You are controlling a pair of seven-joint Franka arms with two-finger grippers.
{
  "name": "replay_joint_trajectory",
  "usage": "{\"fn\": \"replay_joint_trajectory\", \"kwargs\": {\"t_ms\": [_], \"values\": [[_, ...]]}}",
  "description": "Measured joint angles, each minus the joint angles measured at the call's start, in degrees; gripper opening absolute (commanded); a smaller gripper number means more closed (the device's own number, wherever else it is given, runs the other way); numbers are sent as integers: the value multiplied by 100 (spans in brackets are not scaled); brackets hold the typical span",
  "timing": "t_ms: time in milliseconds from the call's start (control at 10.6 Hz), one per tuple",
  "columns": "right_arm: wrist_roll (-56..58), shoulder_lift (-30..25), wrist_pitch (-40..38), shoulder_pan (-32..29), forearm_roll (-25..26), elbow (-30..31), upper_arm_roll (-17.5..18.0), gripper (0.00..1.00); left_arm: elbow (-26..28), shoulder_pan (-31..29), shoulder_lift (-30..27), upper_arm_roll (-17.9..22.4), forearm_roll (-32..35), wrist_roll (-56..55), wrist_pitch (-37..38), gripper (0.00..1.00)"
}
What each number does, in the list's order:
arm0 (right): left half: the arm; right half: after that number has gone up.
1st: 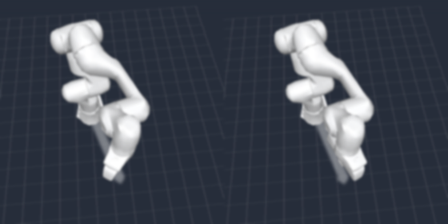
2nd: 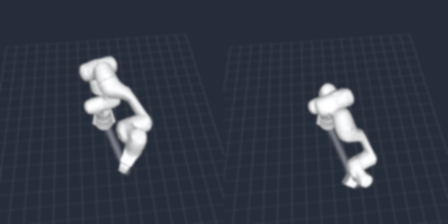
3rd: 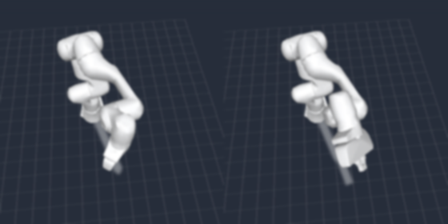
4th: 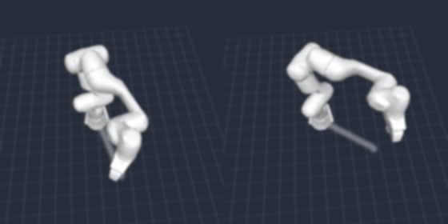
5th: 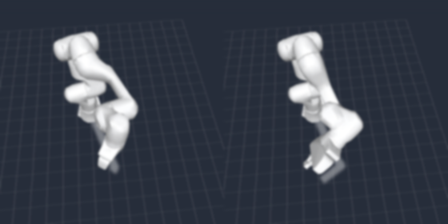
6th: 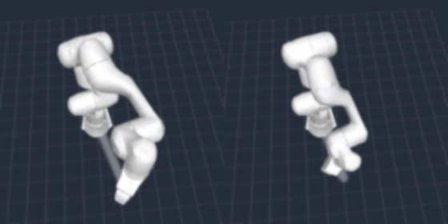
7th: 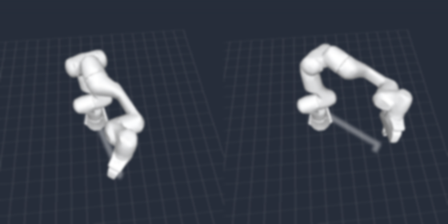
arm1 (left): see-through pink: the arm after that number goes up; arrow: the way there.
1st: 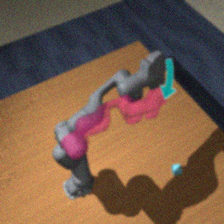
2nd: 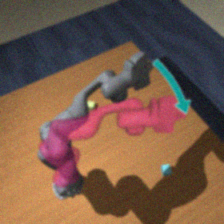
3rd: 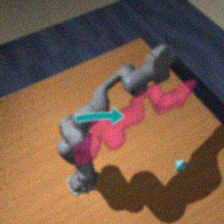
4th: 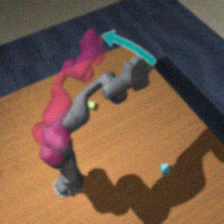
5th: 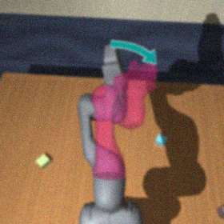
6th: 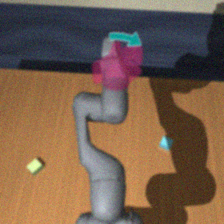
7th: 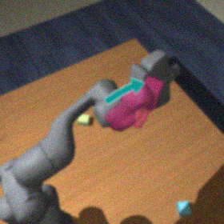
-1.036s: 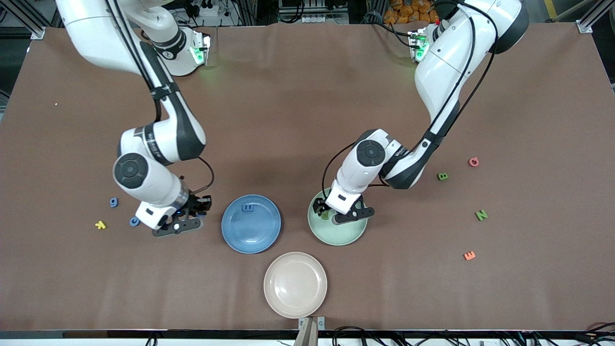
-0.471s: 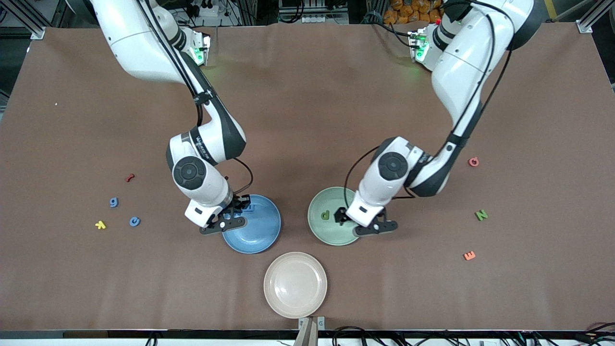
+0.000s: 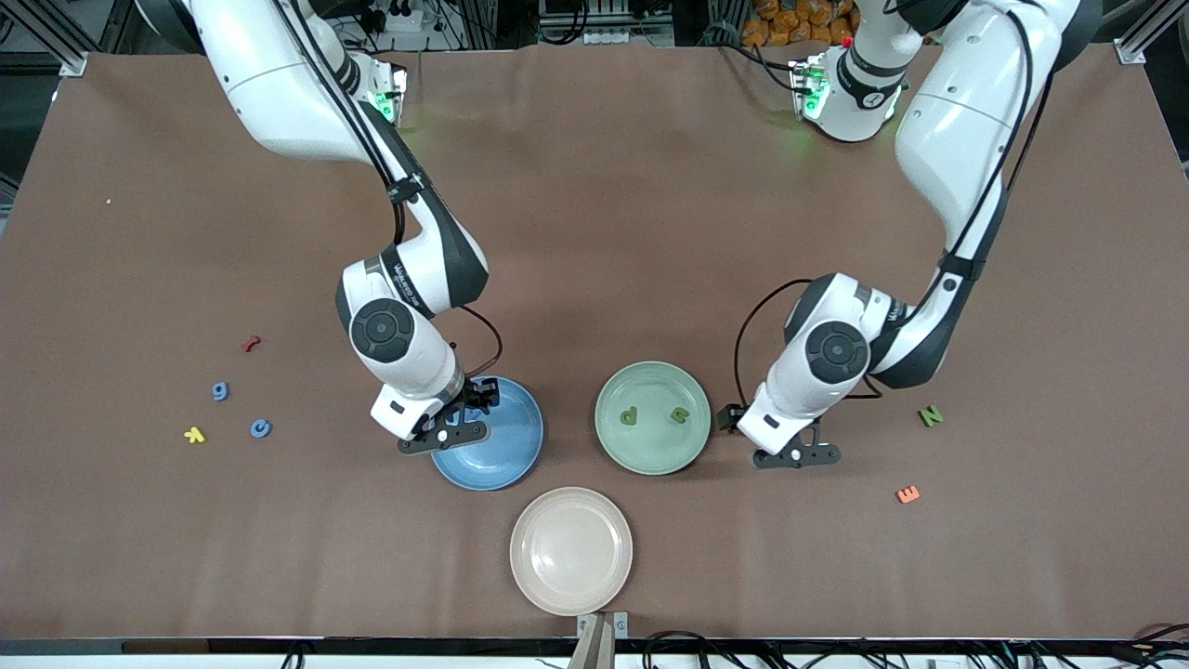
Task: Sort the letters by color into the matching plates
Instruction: 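Place the X on the blue plate while the left gripper releases p on green plate, then move the right gripper to the blue G while the left gripper returns to letters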
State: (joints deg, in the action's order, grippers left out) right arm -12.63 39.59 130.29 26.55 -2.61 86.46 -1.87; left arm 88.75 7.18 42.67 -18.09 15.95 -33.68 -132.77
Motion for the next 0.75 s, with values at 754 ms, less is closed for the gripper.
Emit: {"fn": "replay_joint_trajectory", "kwargs": {"t_ms": [754], "values": [[2129, 5, 55, -930, 7, -63, -144, 100, 2524, -717, -1591, -262, 1, 341, -808, 100]]}}
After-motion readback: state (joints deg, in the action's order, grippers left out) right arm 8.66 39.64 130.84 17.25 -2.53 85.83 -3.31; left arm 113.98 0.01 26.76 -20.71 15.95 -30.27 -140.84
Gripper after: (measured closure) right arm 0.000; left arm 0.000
